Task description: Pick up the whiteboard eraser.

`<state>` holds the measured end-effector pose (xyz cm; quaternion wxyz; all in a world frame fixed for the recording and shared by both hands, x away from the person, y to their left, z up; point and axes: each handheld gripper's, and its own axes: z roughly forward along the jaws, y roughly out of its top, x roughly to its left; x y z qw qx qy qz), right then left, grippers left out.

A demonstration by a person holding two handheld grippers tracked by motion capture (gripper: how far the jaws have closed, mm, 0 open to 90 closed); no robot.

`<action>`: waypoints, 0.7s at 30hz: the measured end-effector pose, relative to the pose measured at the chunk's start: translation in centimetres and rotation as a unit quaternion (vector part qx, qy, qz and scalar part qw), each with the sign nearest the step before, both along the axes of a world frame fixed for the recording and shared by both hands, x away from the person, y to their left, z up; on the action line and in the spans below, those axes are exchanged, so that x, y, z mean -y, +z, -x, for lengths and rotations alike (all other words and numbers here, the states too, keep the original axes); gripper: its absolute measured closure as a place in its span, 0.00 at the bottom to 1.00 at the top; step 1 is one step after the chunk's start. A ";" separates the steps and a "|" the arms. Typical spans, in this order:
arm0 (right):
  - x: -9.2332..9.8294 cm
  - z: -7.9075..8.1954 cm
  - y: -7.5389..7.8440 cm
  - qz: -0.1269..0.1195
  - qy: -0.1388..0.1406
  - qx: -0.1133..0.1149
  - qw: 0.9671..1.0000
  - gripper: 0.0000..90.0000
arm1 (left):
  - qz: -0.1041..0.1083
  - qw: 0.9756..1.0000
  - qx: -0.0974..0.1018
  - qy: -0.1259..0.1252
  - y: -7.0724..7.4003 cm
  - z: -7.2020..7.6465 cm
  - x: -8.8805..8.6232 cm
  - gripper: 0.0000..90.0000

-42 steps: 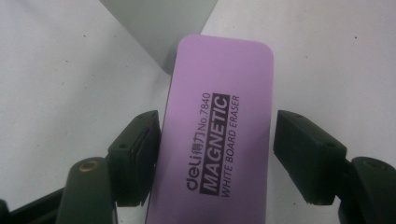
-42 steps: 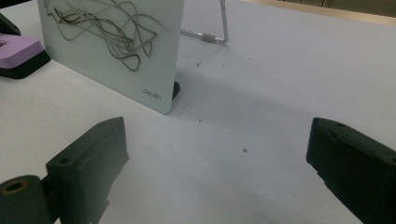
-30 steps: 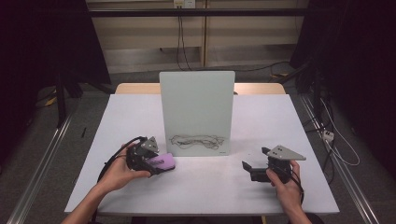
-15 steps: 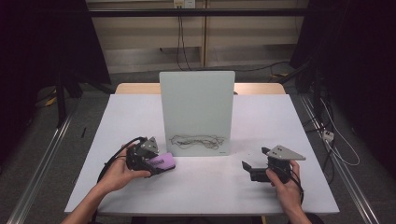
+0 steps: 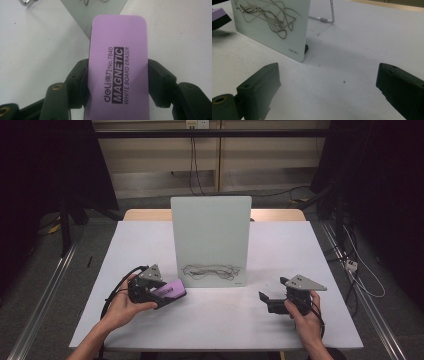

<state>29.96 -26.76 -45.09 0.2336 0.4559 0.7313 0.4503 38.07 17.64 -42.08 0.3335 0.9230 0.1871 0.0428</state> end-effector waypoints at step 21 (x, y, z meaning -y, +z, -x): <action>0.1 0.3 0.0 0.001 0.002 0.002 1.000 0.06 | 0.084 0.993 0.067 0.050 0.9 1.0 -0.7 0.45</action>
